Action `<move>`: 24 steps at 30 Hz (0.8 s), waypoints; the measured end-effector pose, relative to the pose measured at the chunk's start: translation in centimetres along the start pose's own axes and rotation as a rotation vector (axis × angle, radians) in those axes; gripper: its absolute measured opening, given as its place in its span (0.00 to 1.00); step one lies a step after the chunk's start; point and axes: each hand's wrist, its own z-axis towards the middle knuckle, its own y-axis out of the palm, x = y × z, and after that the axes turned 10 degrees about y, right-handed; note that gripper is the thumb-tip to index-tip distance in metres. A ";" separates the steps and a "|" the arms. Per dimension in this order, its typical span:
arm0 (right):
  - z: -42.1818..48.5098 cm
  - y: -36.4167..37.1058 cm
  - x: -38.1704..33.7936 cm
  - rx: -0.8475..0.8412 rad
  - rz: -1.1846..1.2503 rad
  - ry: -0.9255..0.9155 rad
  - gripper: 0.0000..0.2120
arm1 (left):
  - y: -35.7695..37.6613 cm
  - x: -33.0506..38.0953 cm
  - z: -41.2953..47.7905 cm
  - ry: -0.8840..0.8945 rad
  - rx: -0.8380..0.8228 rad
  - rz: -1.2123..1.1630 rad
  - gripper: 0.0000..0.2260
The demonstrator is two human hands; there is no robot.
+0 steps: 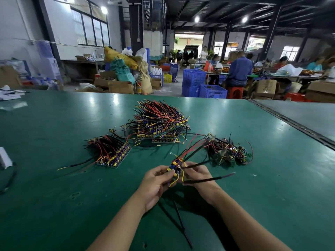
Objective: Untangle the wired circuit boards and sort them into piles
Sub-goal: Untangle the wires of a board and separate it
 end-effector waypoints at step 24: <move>-1.5 0.5 1.3 0.086 0.124 -0.067 0.11 | 0.4 -1.1 -0.5 0.124 0.042 0.195 0.18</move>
